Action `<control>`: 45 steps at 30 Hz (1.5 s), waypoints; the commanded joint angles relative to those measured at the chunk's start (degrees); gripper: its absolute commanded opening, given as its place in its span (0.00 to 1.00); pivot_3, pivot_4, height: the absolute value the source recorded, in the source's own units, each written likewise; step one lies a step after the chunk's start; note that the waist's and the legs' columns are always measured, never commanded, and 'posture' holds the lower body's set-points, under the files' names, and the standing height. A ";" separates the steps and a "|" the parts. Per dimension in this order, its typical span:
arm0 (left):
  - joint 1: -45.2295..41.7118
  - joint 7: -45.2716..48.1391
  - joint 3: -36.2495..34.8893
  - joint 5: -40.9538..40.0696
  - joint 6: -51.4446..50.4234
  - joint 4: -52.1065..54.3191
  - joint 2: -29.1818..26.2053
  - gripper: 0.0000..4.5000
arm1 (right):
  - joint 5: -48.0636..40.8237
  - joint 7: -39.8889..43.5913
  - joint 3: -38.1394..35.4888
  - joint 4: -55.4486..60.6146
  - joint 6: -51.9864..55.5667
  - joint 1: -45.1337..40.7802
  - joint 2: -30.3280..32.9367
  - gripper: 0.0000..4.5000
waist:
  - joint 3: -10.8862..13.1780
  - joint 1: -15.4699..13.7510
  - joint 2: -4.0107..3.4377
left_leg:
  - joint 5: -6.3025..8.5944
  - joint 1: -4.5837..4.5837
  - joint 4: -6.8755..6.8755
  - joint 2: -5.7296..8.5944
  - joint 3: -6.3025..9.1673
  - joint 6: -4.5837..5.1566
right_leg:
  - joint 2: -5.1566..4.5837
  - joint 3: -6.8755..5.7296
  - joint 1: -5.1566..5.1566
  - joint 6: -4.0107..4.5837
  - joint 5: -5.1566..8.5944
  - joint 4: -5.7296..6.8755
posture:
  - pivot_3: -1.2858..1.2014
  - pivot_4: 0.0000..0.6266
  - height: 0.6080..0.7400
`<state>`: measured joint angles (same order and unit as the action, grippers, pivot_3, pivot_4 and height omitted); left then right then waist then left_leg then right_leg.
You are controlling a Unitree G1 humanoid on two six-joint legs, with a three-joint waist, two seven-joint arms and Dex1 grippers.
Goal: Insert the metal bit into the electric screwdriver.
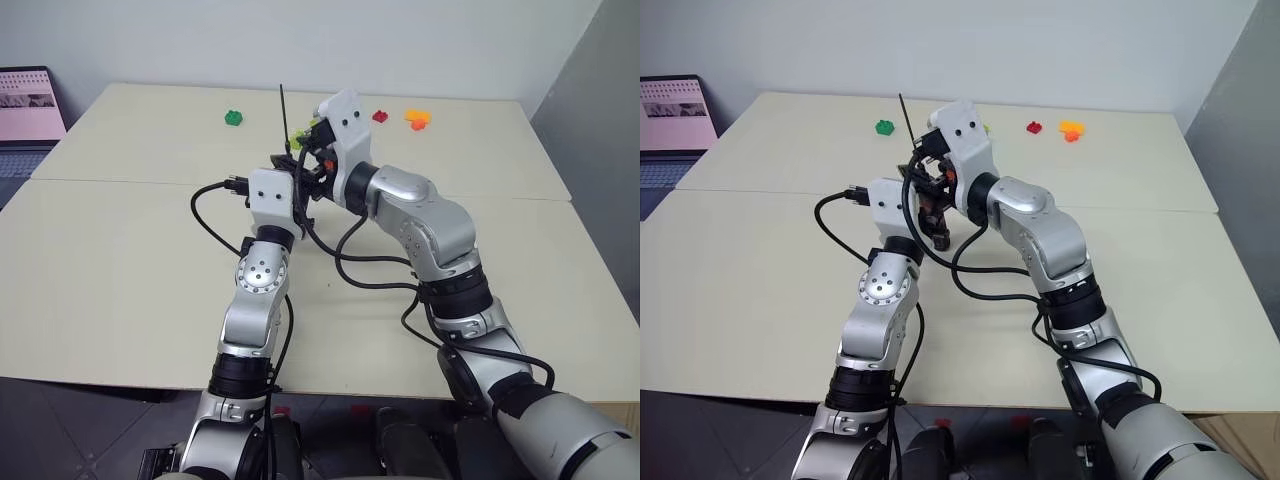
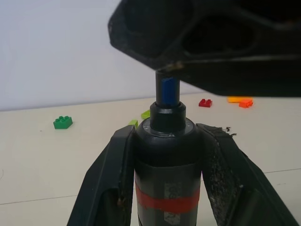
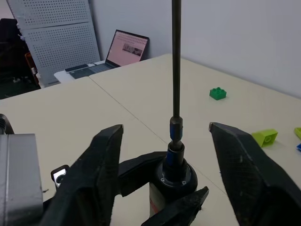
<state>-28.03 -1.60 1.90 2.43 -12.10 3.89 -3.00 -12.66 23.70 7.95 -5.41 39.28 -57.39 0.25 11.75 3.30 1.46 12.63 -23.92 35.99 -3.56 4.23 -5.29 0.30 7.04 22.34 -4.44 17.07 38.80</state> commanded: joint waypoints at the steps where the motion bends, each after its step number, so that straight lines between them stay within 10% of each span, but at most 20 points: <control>1: -0.07 0.28 0.07 0.59 -0.15 0.56 -0.21 0.36 | -2.05 1.46 -1.90 2.55 -0.60 -2.16 0.56 0.70 | 0.00 0.00 0.00 | 0.00 0.00 0.00 0.00 0.00 0.00 | 0.00 0.00 0.00 0.00 0.00 0.00 | 0.52 0.24 1.00; 18: 0.02 0.60 -0.07 0.54 -0.16 0.30 -0.37 0.36 | -6.83 6.45 -5.18 -3.41 -1.80 -9.90 3.04 0.70 | 0.00 0.01 0.00 | 0.00 -0.01 -0.01 0.00 0.00 0.00 | 0.00 0.00 0.00 0.00 0.00 -0.03 | 0.52 0.24 1.00; 32: 0.18 0.77 -0.08 0.74 -0.21 0.39 -0.34 0.36 | -6.50 6.72 -4.73 -7.25 -3.05 -11.96 2.64 0.01 | 0.00 0.01 0.00 | 0.00 -0.01 -0.02 0.00 0.00 0.00 | 0.00 -0.01 0.00 0.00 0.00 -0.04 | 0.52 0.24 1.00; 45: 0.29 0.65 0.11 1.02 -0.02 0.20 -0.15 0.36 | -4.43 8.59 -1.85 -8.49 -2.31 -13.27 3.39 0.00 | 0.00 0.01 0.00 | 0.00 -0.01 -0.02 0.00 0.00 0.00 | 0.00 -0.01 0.00 0.00 0.00 -0.05 | 0.52 0.24 1.00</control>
<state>-28.04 -0.66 1.87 2.79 -12.06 3.90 -3.16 -17.23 31.23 5.12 -14.83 37.18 -69.06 3.50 11.75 3.31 1.46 12.63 -23.93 35.96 -3.56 4.23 -5.29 0.30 7.03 22.34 -4.43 17.07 38.76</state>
